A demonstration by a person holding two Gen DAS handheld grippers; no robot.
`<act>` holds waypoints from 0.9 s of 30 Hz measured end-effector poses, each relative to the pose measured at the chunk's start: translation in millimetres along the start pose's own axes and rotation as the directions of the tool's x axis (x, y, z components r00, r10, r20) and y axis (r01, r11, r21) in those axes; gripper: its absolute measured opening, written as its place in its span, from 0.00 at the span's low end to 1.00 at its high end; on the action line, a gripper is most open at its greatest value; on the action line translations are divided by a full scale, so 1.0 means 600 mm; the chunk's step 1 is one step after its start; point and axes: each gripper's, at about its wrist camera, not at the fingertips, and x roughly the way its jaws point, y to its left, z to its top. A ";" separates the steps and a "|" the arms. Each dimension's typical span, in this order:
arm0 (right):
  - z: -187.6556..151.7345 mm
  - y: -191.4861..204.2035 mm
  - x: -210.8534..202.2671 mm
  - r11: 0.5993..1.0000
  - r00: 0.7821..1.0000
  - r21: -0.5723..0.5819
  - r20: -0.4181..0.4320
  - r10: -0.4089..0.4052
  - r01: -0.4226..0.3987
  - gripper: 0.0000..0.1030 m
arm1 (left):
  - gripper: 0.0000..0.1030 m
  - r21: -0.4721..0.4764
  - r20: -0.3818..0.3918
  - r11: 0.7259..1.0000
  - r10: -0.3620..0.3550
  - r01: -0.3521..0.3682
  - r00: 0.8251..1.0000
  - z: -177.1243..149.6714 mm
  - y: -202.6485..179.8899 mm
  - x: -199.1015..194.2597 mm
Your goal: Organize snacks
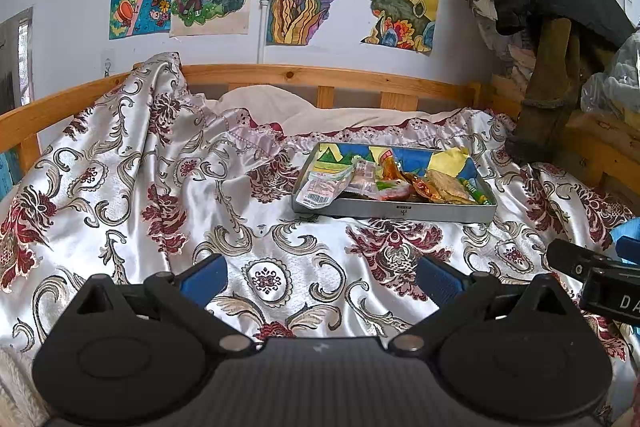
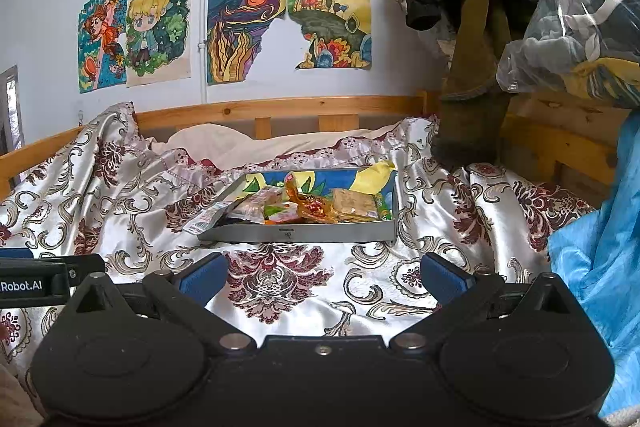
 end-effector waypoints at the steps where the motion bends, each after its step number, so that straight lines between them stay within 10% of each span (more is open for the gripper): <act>1: 0.000 -0.001 0.000 1.000 1.000 0.000 0.000 0.000 0.000 0.99 | 1.00 0.000 -0.001 1.000 0.000 0.000 1.000 0.000 0.000 0.000; 27: -0.003 0.003 0.001 1.000 1.000 -0.013 -0.005 0.003 -0.003 0.99 | 1.00 0.029 -0.002 0.996 0.079 -0.079 0.997 0.005 -0.002 -0.003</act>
